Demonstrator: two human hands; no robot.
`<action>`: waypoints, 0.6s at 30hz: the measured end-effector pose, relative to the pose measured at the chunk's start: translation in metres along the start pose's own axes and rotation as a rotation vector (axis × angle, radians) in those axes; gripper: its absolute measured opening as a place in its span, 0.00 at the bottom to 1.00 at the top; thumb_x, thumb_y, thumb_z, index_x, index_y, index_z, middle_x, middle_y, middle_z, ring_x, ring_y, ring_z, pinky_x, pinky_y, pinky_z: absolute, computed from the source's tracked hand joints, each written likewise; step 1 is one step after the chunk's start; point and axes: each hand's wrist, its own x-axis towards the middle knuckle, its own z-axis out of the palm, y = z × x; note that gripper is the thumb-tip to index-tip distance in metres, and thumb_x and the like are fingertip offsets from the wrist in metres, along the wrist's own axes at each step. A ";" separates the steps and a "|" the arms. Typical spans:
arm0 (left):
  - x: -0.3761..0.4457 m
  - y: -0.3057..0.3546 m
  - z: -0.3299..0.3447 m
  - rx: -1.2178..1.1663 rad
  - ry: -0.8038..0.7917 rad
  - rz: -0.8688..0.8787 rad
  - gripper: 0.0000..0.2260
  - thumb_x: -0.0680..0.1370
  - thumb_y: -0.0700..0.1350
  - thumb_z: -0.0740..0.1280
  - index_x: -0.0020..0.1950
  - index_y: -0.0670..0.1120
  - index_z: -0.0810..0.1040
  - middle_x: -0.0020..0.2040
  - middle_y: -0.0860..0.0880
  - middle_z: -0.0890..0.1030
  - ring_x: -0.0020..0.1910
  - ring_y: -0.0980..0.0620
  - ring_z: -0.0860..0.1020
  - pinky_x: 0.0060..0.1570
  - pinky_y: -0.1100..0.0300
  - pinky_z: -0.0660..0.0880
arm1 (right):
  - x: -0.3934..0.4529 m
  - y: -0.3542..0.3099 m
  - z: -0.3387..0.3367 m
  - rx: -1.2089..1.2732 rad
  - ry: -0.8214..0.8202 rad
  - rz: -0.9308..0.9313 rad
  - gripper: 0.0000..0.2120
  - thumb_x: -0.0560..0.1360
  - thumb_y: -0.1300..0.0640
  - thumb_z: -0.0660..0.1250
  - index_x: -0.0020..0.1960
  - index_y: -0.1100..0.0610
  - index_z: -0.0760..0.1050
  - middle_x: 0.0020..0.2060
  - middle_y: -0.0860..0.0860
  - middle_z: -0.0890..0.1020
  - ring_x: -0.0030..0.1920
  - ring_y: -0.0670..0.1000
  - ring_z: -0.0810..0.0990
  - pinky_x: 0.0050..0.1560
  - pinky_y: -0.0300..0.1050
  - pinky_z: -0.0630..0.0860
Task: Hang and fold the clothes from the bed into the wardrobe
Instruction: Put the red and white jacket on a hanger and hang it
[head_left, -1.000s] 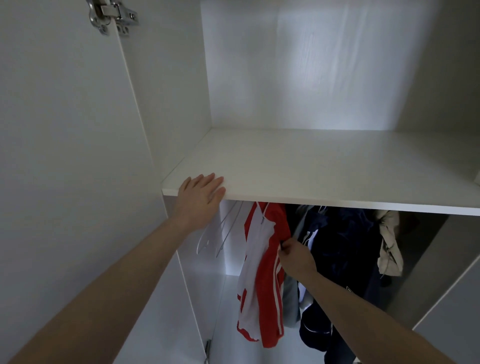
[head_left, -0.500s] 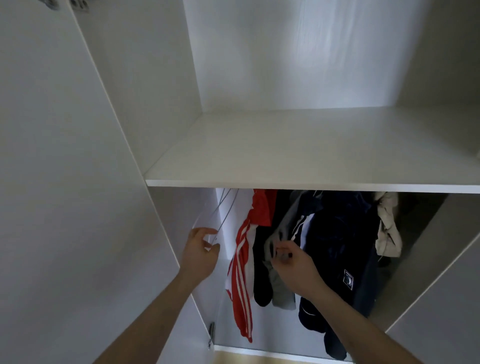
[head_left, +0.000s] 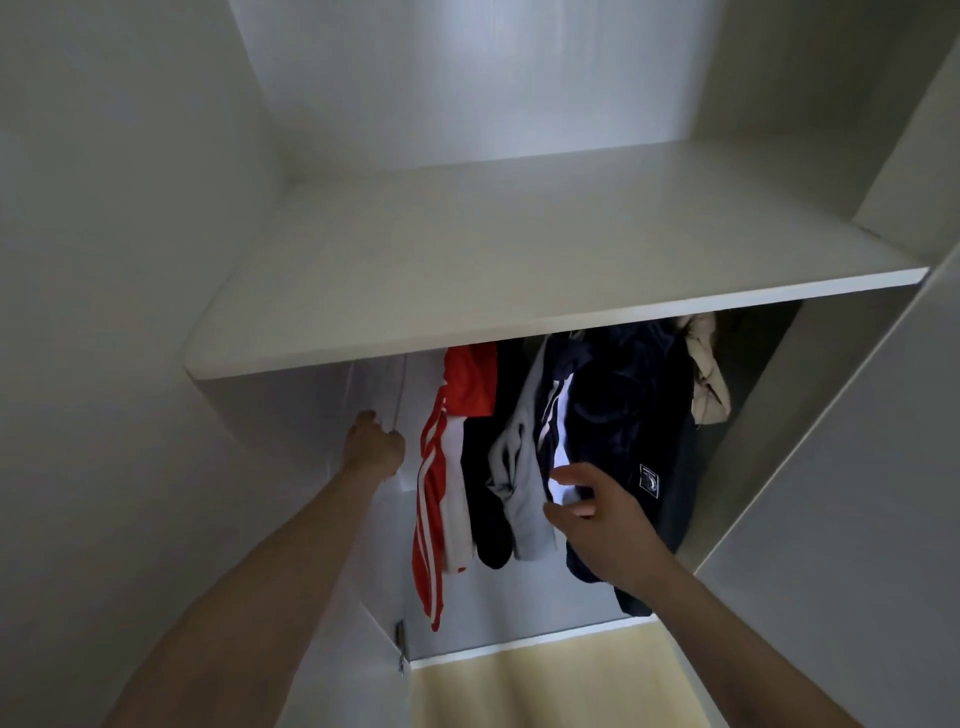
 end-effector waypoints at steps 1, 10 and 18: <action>0.003 -0.001 0.002 -0.007 0.004 -0.003 0.24 0.81 0.40 0.63 0.78 0.42 0.64 0.70 0.38 0.74 0.58 0.37 0.80 0.45 0.51 0.81 | -0.002 0.003 0.001 -0.013 0.009 0.013 0.14 0.77 0.55 0.73 0.60 0.44 0.76 0.43 0.48 0.84 0.36 0.40 0.79 0.35 0.28 0.72; -0.005 0.009 0.029 -0.273 -0.297 -0.119 0.07 0.80 0.39 0.69 0.58 0.38 0.80 0.54 0.38 0.84 0.41 0.48 0.82 0.34 0.61 0.80 | -0.032 0.022 0.000 -0.026 0.097 0.117 0.14 0.77 0.53 0.72 0.60 0.43 0.77 0.53 0.44 0.84 0.43 0.38 0.82 0.39 0.31 0.73; -0.031 0.026 0.038 -0.461 -0.098 -0.134 0.09 0.79 0.29 0.65 0.57 0.34 0.80 0.52 0.37 0.82 0.50 0.39 0.82 0.60 0.44 0.79 | -0.077 0.029 -0.028 -0.052 0.107 0.083 0.12 0.77 0.55 0.71 0.57 0.42 0.76 0.45 0.45 0.85 0.32 0.35 0.80 0.31 0.27 0.70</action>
